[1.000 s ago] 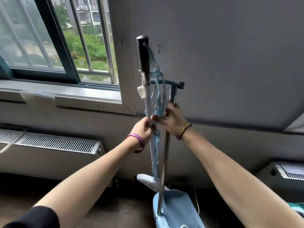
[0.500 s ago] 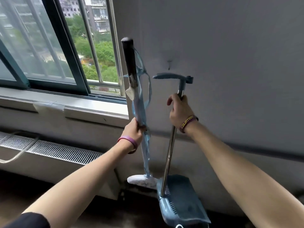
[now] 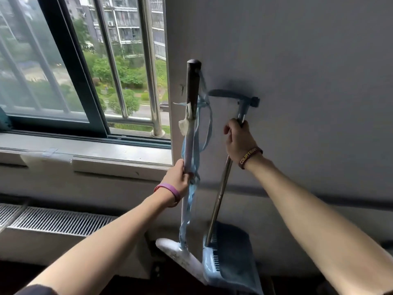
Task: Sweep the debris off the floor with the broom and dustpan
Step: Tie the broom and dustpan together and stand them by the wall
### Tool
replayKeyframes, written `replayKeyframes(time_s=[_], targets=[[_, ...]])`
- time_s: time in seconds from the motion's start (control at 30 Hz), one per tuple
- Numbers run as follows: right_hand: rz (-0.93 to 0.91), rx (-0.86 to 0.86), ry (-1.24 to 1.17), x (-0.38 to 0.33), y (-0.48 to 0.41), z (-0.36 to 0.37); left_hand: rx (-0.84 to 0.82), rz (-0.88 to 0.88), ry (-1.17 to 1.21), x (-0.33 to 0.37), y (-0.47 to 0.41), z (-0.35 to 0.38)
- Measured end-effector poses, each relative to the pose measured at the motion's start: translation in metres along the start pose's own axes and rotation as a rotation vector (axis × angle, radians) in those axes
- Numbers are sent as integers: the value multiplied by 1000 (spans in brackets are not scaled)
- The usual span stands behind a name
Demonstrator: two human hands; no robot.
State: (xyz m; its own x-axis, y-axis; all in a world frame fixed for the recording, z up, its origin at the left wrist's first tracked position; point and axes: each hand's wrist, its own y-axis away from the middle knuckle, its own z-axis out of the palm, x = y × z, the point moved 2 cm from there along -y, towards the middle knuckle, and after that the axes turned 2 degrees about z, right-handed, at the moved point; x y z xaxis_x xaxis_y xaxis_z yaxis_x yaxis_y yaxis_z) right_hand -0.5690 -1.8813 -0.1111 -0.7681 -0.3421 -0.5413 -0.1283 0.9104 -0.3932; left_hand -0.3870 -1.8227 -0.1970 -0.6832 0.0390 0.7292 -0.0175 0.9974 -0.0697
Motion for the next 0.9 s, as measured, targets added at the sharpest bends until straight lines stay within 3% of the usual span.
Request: replayKeyframes(time_s=[0.5, 0.67, 0.83, 0.9], targets=[[76, -126, 23, 12, 10, 10, -99, -7, 119, -7, 1, 10], [47, 23, -4, 9, 19, 5, -82, 8, 149, -13, 4, 7], [64, 56, -15, 12, 19, 8, -40, 10, 123, -14, 5, 3], [22, 189, 95, 18, 22, 11, -31, 14, 117, -17, 5, 2]])
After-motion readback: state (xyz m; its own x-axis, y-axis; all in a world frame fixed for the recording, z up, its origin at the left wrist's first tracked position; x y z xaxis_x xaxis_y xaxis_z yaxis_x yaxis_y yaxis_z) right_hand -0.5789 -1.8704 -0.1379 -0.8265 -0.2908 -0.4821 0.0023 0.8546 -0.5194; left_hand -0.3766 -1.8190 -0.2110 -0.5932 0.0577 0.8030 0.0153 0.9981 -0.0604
